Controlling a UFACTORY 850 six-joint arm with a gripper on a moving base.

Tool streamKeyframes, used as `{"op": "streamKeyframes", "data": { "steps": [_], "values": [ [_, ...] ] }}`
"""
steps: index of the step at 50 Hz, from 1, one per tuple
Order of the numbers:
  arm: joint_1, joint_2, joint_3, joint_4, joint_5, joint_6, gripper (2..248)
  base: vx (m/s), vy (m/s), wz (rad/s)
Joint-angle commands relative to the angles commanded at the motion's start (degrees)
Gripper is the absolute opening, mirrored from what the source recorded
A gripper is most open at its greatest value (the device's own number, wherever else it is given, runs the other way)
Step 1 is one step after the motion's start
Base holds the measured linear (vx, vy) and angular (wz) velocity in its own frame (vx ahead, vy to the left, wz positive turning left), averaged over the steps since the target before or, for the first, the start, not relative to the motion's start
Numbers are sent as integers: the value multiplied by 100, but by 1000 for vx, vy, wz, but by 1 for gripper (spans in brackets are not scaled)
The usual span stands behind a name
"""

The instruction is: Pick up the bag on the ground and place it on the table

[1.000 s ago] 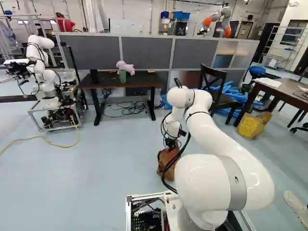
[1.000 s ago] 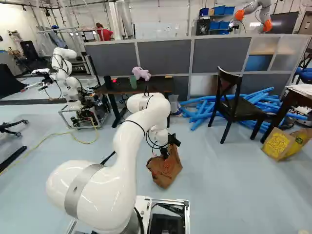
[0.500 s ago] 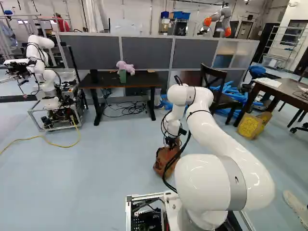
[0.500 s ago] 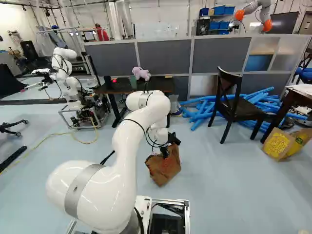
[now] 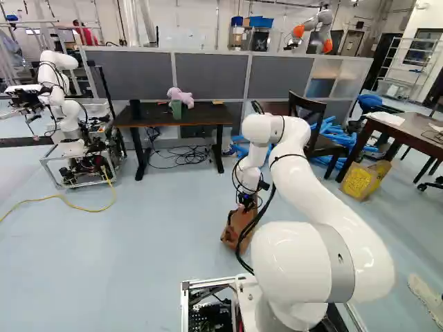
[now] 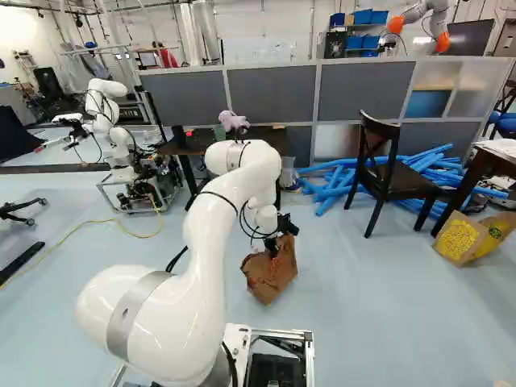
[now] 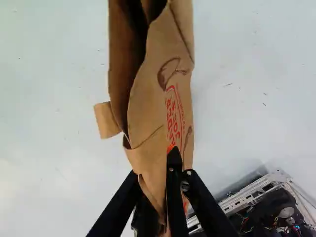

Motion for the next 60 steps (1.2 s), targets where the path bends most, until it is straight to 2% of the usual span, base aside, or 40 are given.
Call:
{"op": "streamKeyframes", "data": {
  "steps": [19, 60],
  "values": [
    [75, 450, 476, 0, 0, 0, 21, 0, 0, 0],
    [386, 1544, 1794, 0, 43, 0, 21, 0, 0, 0]
  ]
}}
